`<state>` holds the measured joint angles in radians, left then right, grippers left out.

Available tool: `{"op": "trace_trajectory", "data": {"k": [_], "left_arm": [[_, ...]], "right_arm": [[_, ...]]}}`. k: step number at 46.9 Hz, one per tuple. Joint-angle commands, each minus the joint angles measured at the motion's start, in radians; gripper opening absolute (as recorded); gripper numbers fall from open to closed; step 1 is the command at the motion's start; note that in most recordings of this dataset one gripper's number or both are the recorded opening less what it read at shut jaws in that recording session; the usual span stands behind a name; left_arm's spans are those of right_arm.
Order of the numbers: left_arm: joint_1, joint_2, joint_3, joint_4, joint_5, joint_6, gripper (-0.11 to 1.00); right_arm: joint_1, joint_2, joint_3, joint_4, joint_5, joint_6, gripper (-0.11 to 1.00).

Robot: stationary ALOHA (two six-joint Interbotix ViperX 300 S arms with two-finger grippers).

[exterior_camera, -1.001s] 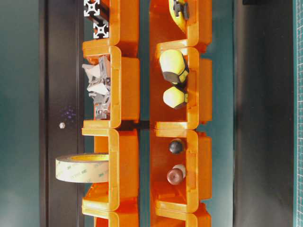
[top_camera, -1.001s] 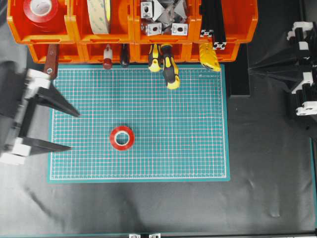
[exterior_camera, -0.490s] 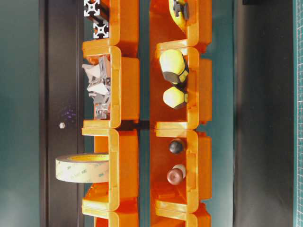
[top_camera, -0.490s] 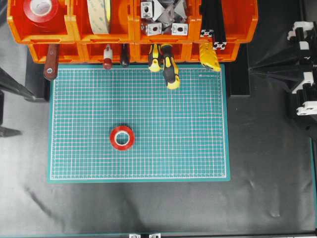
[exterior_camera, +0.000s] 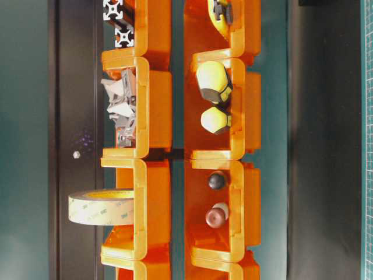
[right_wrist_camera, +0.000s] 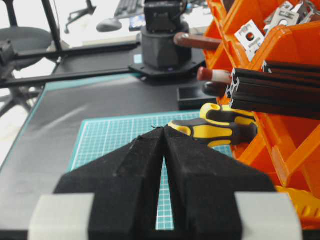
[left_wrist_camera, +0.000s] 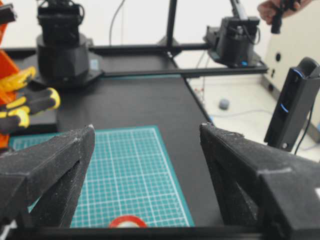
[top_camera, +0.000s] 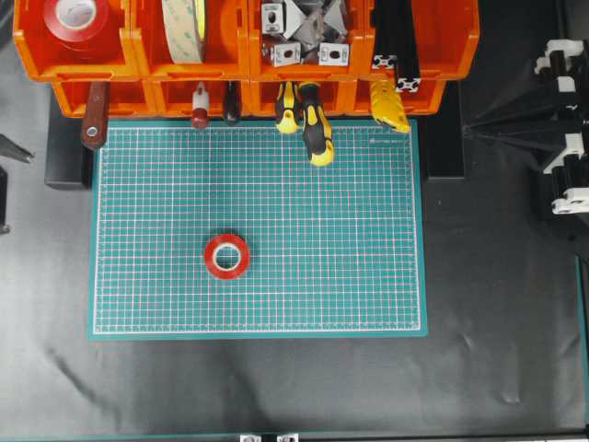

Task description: Pick vinyl tape from container rack with left arm.

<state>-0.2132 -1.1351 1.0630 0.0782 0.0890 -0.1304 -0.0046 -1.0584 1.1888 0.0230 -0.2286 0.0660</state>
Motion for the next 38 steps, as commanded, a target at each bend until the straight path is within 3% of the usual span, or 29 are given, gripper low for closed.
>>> {"op": "trace_trajectory", "data": {"k": [1,16,38], "left_arm": [[0.003,0.008,-0.011,0.002,-0.017,0.003,0.82],[0.009,0.017,0.006,0.002,-0.114,-0.009,0.82],[0.009,0.026,0.009,0.002,-0.147,-0.014,0.82]], "right_arm": [[-0.003,0.006,-0.028,0.002,-0.003,-0.002,0.0],[-0.003,0.005,-0.025,0.002,-0.008,-0.002,0.0],[-0.003,-0.009,-0.025,0.002,-0.003,-0.002,0.0]]}}
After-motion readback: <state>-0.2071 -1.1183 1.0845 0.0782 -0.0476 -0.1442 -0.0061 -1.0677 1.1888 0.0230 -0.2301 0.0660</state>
